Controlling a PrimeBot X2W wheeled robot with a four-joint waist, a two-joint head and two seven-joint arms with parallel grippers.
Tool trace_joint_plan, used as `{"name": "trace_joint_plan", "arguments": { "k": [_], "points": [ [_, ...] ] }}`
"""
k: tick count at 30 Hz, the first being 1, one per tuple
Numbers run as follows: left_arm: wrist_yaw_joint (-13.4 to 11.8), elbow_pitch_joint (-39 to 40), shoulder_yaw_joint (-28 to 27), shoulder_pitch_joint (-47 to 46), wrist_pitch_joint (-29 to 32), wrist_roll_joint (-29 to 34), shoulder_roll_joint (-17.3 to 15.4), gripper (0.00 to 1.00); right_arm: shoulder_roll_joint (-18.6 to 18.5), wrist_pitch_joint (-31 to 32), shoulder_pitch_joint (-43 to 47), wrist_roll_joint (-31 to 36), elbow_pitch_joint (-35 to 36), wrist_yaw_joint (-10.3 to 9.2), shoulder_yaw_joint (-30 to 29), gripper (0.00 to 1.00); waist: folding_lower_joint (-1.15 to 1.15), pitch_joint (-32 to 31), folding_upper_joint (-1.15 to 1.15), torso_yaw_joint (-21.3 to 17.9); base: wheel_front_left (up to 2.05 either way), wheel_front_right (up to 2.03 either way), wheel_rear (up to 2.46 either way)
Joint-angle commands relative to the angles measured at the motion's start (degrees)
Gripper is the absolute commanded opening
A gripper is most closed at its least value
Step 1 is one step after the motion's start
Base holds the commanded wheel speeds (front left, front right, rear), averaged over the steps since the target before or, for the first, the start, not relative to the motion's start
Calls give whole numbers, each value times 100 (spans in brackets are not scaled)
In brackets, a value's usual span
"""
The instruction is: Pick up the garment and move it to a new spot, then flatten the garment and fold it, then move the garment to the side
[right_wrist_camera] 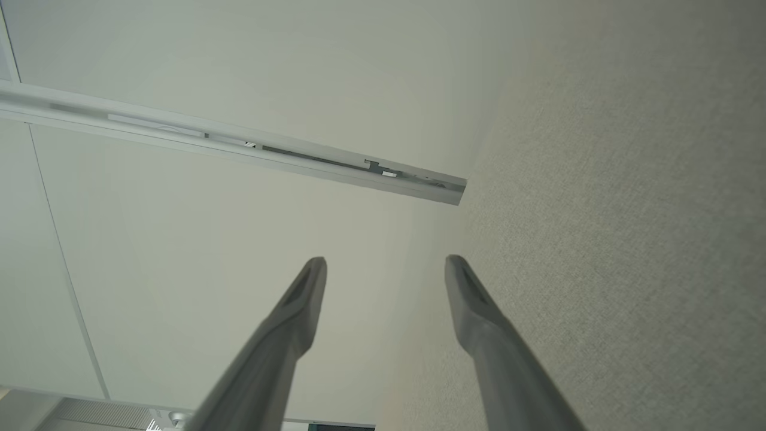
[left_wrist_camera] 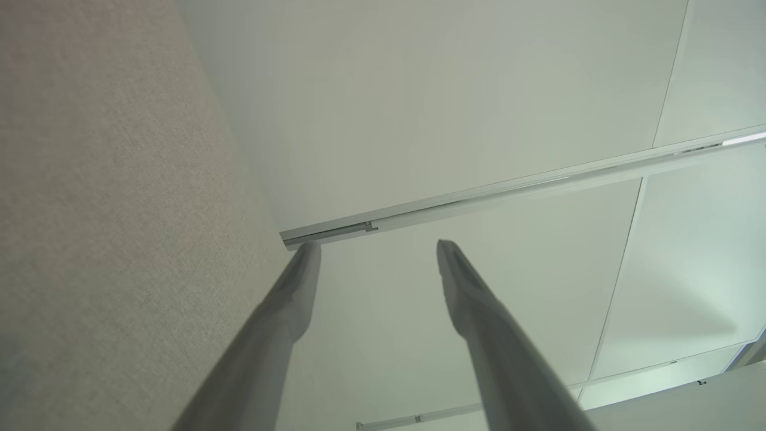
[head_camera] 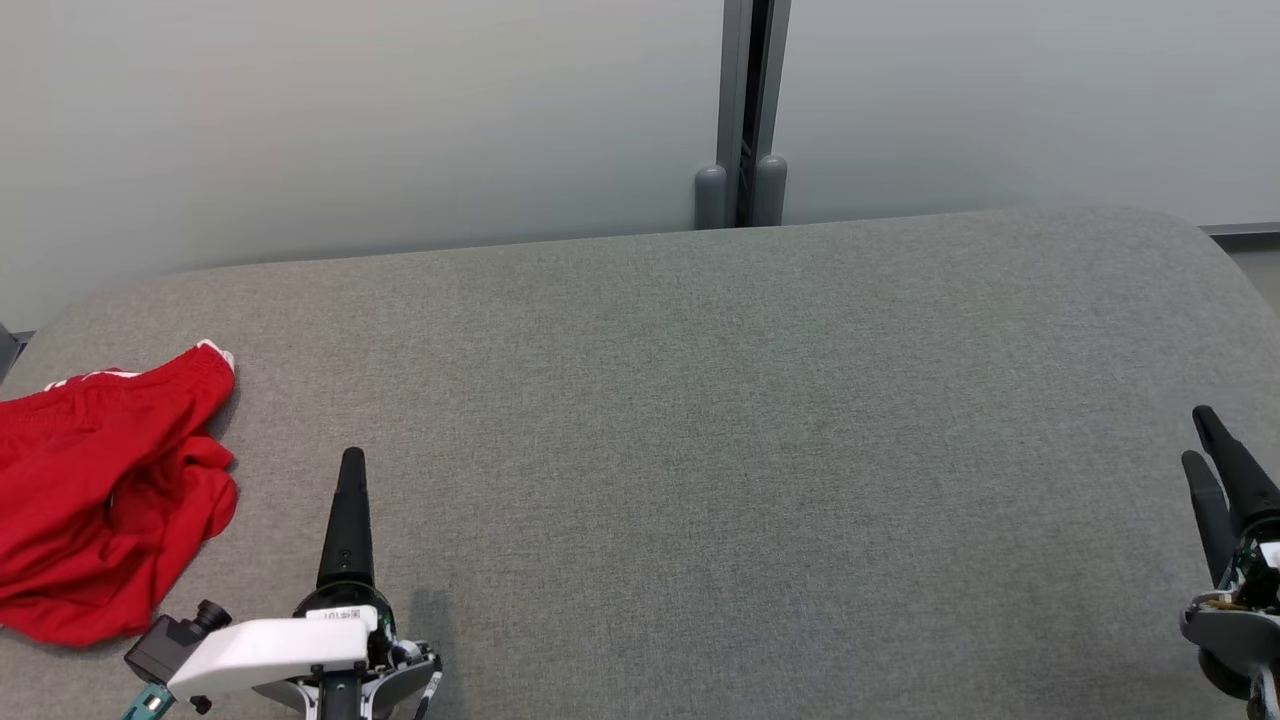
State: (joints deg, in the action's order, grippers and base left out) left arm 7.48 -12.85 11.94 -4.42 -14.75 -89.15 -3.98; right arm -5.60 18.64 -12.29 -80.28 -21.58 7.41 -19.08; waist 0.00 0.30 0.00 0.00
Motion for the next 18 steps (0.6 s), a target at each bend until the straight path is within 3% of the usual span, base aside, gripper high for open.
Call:
{"name": "trace_joint_plan", "arguments": {
  "k": [1, 18],
  "points": [
    [1, 108, -53, -242, -25, 209, -61, 100, -123, -114, -96, 278, 197, 8, 57, 100, 0, 0, 0, -1, 0, 0, 0],
    [-175, 448, -279, -394, -26, 2578, -104, 100, -219, -888, 68, 3052, 1103, 9, 541, 100, 0, -10, 0, 1, 0, 0, 0]
  ]
}}
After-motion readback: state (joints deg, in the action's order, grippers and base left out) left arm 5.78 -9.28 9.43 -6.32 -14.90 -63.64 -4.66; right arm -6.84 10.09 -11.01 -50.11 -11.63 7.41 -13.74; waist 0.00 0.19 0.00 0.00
